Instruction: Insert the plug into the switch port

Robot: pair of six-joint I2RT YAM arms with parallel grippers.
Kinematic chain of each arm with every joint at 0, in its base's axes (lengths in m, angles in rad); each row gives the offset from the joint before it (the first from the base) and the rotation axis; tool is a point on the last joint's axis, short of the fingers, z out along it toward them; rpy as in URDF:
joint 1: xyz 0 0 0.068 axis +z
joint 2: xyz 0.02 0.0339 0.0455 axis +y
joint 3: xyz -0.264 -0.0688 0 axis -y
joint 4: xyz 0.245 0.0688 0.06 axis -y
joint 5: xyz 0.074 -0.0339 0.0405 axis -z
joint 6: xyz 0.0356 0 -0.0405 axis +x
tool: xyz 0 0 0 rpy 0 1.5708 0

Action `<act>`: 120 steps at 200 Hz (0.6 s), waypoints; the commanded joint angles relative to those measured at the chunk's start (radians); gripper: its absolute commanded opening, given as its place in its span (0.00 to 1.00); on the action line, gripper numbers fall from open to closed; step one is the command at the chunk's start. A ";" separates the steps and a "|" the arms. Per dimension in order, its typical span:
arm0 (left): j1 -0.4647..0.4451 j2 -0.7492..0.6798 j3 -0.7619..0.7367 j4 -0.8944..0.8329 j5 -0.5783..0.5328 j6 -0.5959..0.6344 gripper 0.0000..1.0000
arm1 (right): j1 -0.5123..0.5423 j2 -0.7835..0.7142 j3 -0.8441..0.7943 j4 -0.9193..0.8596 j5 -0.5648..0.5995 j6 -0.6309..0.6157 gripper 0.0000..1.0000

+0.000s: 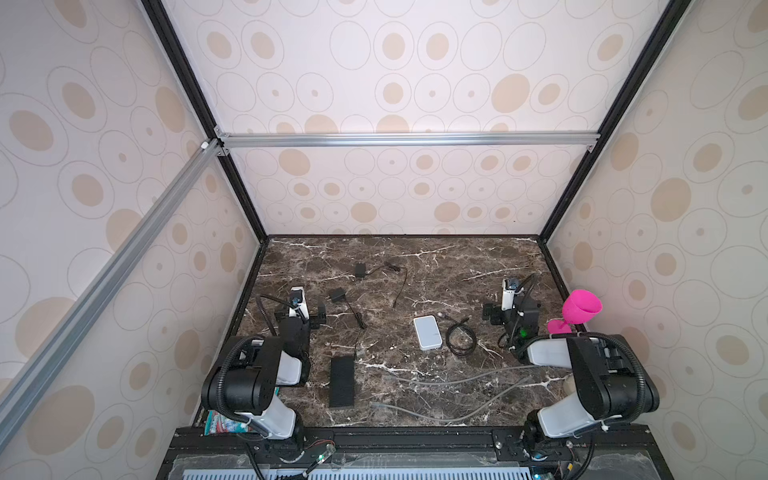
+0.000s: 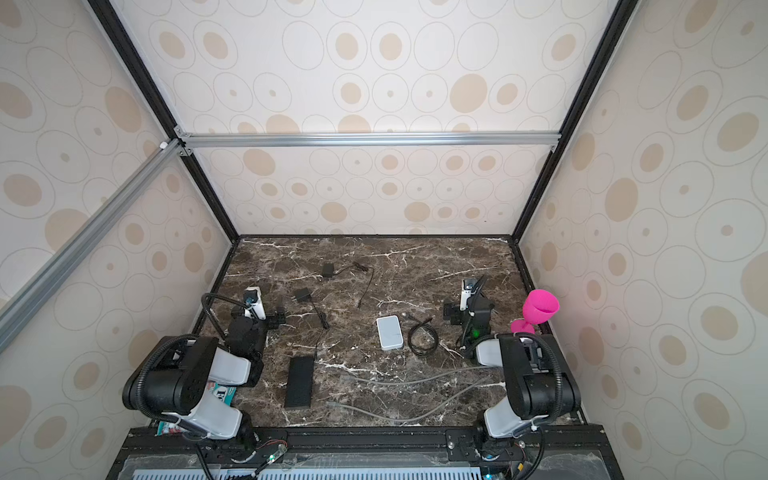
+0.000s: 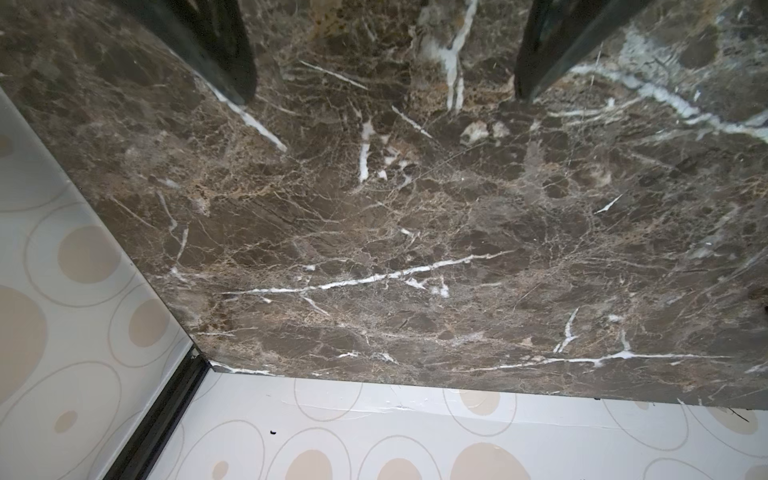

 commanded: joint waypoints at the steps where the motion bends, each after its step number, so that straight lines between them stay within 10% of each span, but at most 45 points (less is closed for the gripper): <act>1: -0.002 -0.006 0.014 0.007 0.002 0.006 0.98 | -0.003 -0.006 -0.011 0.017 0.007 0.003 1.00; 120: -0.002 -0.006 0.014 0.007 0.003 0.004 0.98 | -0.002 0.001 -0.001 0.008 0.007 0.003 1.00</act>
